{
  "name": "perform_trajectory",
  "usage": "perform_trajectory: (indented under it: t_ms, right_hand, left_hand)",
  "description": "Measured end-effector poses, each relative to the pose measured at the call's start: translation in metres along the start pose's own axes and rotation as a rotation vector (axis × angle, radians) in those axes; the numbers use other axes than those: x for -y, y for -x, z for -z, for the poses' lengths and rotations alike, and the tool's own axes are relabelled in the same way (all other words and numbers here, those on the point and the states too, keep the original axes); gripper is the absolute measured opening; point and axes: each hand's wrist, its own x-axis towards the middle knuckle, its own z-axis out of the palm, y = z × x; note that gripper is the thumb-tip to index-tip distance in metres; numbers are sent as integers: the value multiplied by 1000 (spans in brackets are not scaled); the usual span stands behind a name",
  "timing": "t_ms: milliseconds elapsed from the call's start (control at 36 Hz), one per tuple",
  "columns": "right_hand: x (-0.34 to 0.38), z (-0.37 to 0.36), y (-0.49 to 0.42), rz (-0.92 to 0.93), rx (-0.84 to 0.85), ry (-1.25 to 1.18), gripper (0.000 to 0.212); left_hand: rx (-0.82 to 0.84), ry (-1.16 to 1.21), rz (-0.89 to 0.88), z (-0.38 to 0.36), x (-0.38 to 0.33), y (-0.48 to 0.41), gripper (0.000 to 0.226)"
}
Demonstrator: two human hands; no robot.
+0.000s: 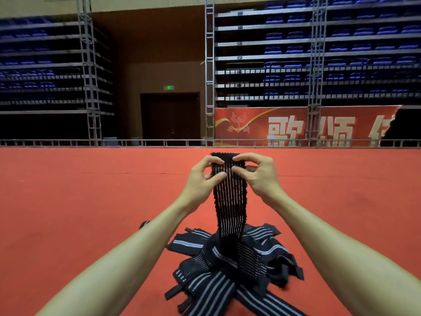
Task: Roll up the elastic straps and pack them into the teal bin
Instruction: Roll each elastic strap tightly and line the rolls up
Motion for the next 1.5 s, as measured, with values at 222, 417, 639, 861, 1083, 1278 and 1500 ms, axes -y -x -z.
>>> perform_trajectory:
  t_ms: [222,417,639,861,1083,1278,1500]
  right_hand:
    - [20,21,0,0,-73,22,36]
    - [27,53,-4,5,-213,72,43]
    - [32,90,0,-11,-255,187,49]
    - [26,123,19,-35,-211,306,54]
    - [0,144,55,-90,-140,407,58]
    - [-31,163,85,-164,-195,465,51]
    - [-78,171,131,-294,-185,479,48]
  left_hand:
    - [303,-86,45,-14,16,29,78]
    - [380,-133,101,-28,25,43,78]
    - [534,-217,176,-55,42,66,83]
    - [639,-226,244,-76,55,84,87]
    - [681,-110,343,-104,60,125,86]
    - [802,37,506,-142,63,151,83]
    - [921,-473,319,-163,105,156,86]
